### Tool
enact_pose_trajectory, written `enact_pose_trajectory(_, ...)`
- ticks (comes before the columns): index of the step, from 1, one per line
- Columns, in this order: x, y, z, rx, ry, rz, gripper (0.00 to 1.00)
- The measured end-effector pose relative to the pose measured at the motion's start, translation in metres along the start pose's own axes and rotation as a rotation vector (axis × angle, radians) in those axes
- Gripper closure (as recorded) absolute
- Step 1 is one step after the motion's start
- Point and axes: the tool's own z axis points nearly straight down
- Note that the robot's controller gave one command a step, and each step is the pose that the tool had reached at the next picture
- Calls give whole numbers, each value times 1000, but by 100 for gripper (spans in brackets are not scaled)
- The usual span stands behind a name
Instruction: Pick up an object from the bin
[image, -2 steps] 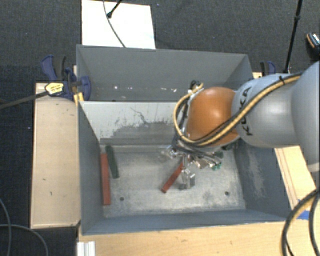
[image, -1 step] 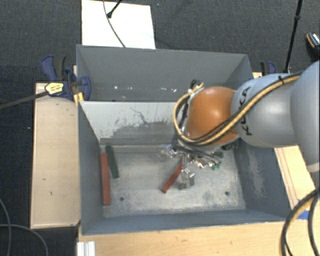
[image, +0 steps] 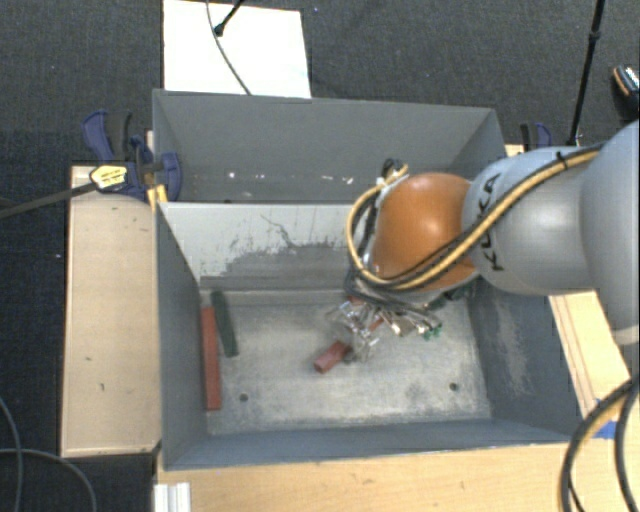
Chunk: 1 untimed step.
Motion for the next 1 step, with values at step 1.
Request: enact_pose_trajectory(1, -3, -1, -60, 2, 1, 12, 100)
